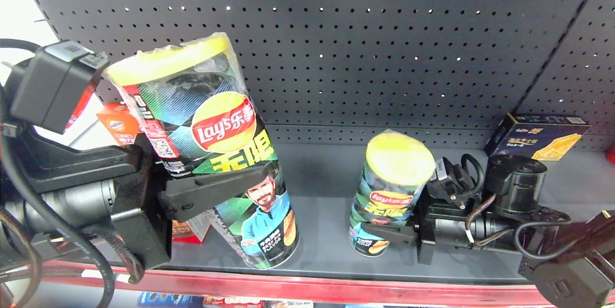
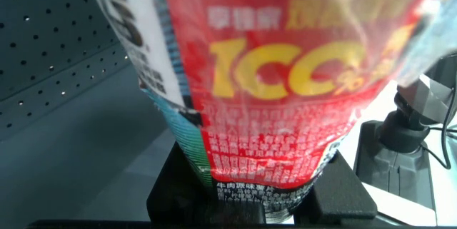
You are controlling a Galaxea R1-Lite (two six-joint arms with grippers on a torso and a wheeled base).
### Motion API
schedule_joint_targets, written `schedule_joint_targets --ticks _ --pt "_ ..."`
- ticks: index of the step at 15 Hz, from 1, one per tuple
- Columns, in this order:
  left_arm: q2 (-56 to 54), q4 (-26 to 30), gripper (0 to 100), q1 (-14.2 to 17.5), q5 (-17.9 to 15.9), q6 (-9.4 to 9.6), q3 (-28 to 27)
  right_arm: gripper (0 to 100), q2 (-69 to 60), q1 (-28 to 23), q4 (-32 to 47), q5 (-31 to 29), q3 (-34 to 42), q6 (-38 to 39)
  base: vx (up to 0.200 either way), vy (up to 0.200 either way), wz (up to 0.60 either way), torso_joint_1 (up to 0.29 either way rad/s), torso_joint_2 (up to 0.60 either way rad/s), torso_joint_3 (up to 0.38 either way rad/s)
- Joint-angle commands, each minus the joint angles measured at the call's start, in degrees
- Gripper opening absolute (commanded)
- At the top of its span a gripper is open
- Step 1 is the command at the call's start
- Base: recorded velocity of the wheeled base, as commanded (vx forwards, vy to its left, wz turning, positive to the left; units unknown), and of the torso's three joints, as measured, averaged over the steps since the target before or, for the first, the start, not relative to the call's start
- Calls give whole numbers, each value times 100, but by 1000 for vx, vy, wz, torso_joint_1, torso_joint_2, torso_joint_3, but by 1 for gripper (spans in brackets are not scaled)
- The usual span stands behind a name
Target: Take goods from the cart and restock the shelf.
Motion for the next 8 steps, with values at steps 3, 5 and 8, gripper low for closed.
schedule_joint_targets --ticks 3,5,8 --pt "1 0 0 0 0 1 28 100 -39 -56 2 -4 63 -8 0 0 0 0 0 0" --pt "-17 0 0 0 0 9 63 100 -171 -74 2 -4 80 0 0 0 0 0 0 0" --pt "-25 0 0 0 0 1 99 100 -592 -302 11 4 265 0 0 0 0 0 0 0"
